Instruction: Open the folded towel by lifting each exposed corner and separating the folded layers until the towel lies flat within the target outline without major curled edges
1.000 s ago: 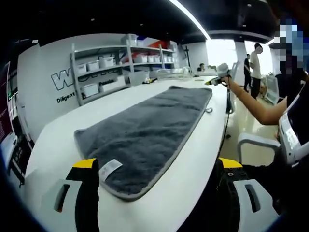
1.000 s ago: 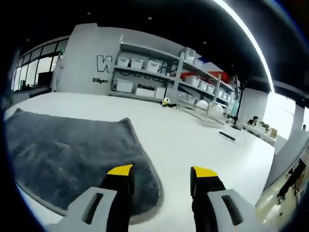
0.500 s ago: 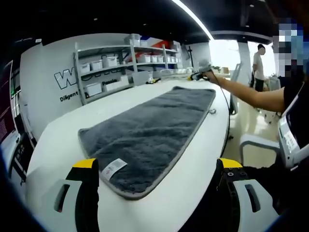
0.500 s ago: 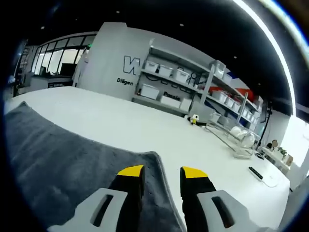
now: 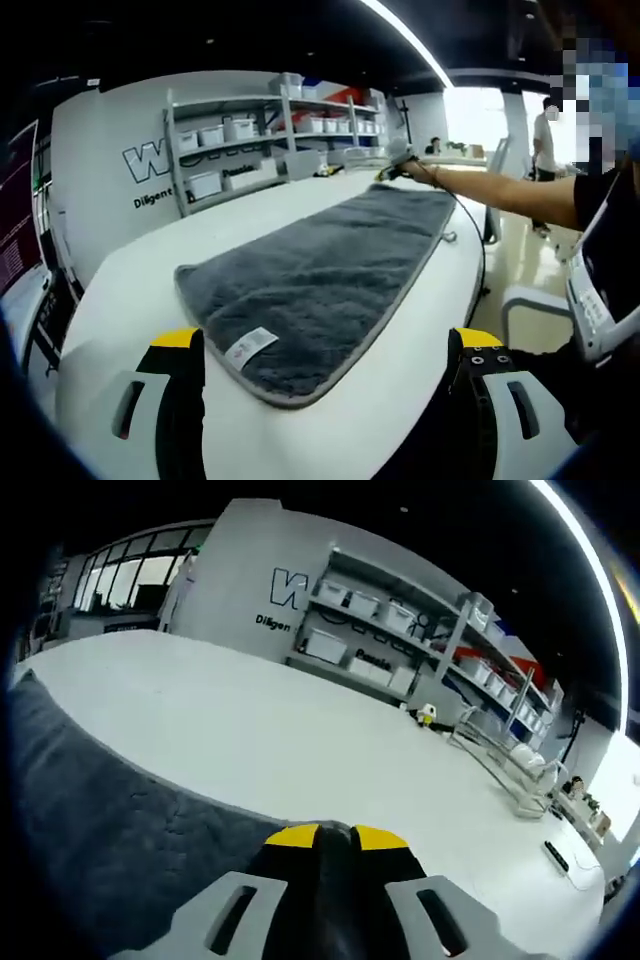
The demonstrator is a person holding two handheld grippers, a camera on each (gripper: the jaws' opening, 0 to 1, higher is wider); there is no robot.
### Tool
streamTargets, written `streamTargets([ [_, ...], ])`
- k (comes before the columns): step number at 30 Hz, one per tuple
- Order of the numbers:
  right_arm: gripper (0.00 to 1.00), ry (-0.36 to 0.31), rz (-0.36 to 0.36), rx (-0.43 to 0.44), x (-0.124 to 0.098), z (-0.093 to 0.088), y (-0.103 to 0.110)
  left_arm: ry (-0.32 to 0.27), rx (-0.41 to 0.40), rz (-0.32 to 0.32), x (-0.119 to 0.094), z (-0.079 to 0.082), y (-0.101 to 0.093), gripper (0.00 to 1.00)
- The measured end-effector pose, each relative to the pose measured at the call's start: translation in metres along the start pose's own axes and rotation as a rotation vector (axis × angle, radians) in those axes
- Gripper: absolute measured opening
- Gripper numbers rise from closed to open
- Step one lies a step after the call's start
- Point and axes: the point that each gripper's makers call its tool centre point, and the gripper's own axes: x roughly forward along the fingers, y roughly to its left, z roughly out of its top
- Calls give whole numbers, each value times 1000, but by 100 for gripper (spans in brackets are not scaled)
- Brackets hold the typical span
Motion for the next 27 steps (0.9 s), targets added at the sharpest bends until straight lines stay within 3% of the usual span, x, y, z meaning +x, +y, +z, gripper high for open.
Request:
streamTargets([
  [2,8,4,-16,52,9,-5,-7,-28,-16,32,-4,4,7,99],
  [4,8,54,-30,57,13,-18,-10,-27,-23,36,-5,3,11,99],
  [8,8,87,-24,81,15,-36,-7,-5,-29,55,-5,-2,19,99],
  [13,10,152,-10,50,19,-47,-9,4,-37,57,-3,-4,22,99],
  [19,10,133,10,114,25,-44,-12,2,-37,54,1,-3,23,99],
  [22,21,92,-24,162,22,-38,-26,-11,-41,48,2,0,23,99],
  [25,22,40,-9,162,11,-25,-34,-13,-43,51,3,1,25,99],
  [27,27,25,2,161,-12,-26,-37,-19,-46,54,3,2,27,99],
])
